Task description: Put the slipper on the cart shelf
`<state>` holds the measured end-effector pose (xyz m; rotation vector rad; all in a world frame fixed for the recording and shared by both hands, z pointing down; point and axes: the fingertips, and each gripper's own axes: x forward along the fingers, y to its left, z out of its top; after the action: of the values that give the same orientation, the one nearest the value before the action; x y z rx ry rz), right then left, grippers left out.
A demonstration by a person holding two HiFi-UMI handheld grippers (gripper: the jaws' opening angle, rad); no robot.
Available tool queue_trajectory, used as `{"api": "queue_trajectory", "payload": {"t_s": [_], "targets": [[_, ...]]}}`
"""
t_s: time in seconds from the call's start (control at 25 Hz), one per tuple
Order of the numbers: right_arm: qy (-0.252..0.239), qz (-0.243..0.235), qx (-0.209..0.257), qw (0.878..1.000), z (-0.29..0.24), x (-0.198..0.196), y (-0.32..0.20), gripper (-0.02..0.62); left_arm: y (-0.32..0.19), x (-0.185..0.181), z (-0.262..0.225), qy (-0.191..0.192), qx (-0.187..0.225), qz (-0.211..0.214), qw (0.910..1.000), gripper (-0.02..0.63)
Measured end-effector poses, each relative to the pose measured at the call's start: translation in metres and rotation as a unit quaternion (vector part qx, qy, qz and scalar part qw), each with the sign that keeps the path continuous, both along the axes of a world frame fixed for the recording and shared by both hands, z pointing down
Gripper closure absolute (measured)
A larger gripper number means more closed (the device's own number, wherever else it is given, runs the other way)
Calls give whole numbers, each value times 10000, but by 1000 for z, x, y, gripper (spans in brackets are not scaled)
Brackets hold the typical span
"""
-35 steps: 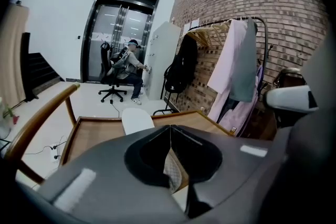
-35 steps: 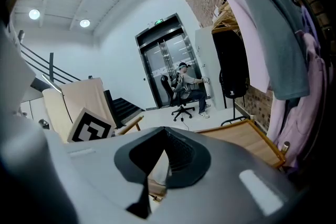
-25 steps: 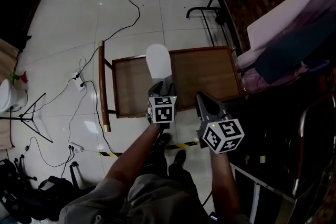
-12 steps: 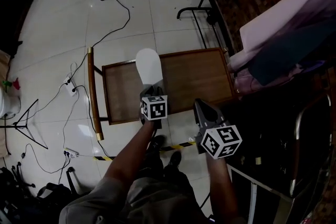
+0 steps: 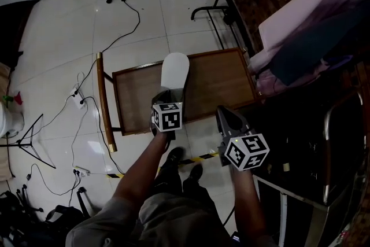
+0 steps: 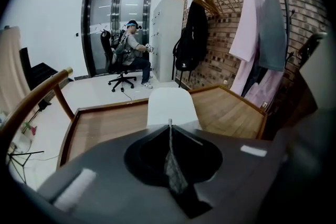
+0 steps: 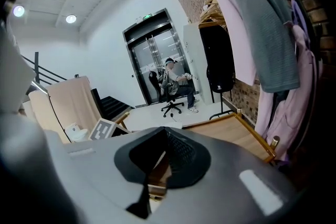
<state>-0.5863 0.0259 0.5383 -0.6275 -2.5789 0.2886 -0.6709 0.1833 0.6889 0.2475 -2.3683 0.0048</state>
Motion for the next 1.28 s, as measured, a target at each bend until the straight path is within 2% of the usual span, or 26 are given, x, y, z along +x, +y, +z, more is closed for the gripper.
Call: {"api": "queue_trajectory", "payload": {"t_s": [0.24,0.44,0.76,0.92,1.12,1.28], "targets": [[-148,205,52,9997,-20,18,-13,595,-20,4,-62,-497,292,387,9976,592],[-405,398,76,9984,-48,39,-34,595,-45,26,-105,-645,489,686,9944,592],[-844,792,27,9933,-90,88,-83,595,-92,75,-180,-1015,744,1355,9828,592],[-1022,1041,-86,9893,-94,110,-112,595,-122,96,-198,-1125,783,1668,9764,592],[-1014,1349,-112,9856,-87,141,-137,595,-158,122,-208,-1177,877,2054,9676,592],[-1043,1763,-48,9788,-91,165,-150,595,-182,138,-210,-1126,1022,2503,9562,592]]}}
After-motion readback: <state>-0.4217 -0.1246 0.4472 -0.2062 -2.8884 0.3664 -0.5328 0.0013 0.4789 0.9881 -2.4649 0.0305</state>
